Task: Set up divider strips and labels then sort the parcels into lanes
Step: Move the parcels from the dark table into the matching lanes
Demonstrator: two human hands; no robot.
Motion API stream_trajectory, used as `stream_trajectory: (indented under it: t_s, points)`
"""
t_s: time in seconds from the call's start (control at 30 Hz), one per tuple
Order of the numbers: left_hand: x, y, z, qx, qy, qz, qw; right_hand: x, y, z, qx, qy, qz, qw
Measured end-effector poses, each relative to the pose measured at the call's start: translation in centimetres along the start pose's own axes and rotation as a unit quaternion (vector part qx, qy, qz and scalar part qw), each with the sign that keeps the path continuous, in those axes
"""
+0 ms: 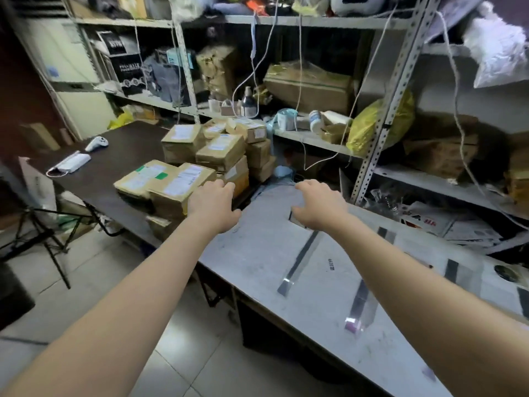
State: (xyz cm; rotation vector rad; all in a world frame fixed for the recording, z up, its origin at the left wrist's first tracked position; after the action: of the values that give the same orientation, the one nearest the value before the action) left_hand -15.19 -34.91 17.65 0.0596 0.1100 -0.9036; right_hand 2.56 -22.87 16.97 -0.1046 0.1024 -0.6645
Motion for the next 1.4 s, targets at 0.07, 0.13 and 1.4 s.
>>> stream_trajectory:
  t_s: [0.07, 0.13, 1.4]
  points:
    - [-1.3, -4.6, 0.0, -0.006, -0.011, 0.023, 1.0, -2.8, -3.3, -0.1, -0.003, 0.003, 0.011, 1.0]
    - [-2.7, -8.8, -0.3, -0.012, -0.021, 0.046, 0.999, -5.6, -6.3, -0.4, -0.007, 0.003, 0.023, 1.0]
    - [-23.4, -23.3, -14.3, 0.357, -0.243, -0.003, 0.902, -22.8, -19.7, -18.0, -0.462, 0.156, -0.322, 0.812]
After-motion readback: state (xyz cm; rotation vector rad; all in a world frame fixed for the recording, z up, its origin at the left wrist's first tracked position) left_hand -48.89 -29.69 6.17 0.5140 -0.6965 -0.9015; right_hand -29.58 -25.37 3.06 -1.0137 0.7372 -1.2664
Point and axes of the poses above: each hand's wrist, its own x-axis away from the middle knuckle, its own z-axis out of the back of the hand, y = z × x, the point moved 8 cm from there along -x, towards the middle knuckle, and after that the axes turned 12 degrees about z, right-handed, at the moved point
